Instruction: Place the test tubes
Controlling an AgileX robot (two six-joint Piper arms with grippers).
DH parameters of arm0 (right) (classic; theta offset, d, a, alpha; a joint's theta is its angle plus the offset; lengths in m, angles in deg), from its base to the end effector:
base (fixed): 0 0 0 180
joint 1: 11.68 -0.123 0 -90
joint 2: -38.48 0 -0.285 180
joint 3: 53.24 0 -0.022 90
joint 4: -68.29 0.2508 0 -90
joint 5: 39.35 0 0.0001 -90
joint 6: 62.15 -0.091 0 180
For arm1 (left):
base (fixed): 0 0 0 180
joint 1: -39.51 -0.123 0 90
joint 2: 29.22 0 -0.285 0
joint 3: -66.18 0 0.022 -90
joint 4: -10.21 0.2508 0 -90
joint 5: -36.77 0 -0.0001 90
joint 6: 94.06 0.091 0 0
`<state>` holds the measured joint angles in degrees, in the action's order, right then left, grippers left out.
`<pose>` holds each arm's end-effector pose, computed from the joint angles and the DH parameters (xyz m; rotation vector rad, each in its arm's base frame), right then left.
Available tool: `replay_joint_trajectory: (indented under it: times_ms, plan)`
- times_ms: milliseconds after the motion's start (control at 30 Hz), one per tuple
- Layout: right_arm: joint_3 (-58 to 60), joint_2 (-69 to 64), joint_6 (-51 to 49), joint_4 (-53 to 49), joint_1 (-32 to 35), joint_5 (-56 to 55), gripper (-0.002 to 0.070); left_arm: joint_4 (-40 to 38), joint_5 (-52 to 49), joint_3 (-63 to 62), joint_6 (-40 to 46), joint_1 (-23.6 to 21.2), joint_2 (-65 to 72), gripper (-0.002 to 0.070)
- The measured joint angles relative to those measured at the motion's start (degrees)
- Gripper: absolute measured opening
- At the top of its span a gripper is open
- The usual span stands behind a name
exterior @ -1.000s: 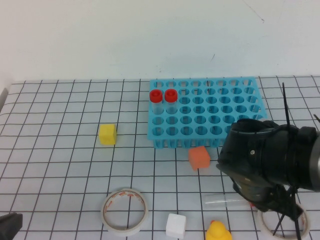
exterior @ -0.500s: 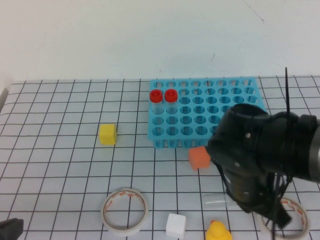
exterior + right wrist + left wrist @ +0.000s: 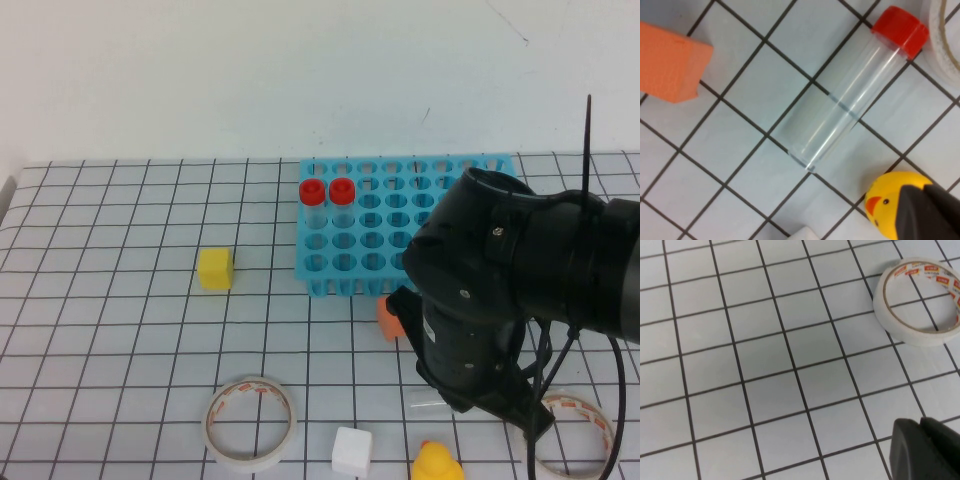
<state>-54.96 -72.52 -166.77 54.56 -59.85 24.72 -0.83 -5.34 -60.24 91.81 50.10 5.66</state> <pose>0.2528 0.2533 0.2388 1.2509 2.6142 0.0877 0.0817 -0.0272 0.2566 0.2313 2.2647 -0.2654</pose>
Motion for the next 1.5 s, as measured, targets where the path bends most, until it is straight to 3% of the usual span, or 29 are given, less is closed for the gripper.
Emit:
replay_joint_trajectory:
  times_ms: [667, 933, 1100, 1267, 1367, 1500]
  plan:
    - [0.00, 0.00, 0.04, -0.97, 0.00, 2.00, -0.0001, 0.00, -0.87, 0.00, 0.00, 0.00, 0.00, -0.0001]
    - [0.00, 0.00, -8.99, -1.48, 0.00, 4.67, 0.0017, 0.00, -0.87, 0.00, 0.00, 0.00, 0.00, -0.0001]
    - [0.00, 0.00, -17.06, -0.91, 0.00, 4.71, 0.0165, 0.10, -0.87, 0.00, 0.00, 0.00, 0.00, -0.0001]
    - [0.00, 0.00, -21.46, -0.91, 0.00, 4.71, 0.0401, 0.10, -0.87, 0.00, 0.00, 0.00, 0.00, -0.0001]
    - [0.00, 0.00, -22.63, -1.87, 0.00, 4.71, 0.0452, 0.10, -0.87, 0.00, 0.00, 0.00, 0.00, -0.0001]
    - [0.00, 0.00, -24.75, -4.45, 0.00, 4.71, 0.0468, 0.10, -0.87, 0.00, 0.00, 0.00, 0.00, -0.0001]
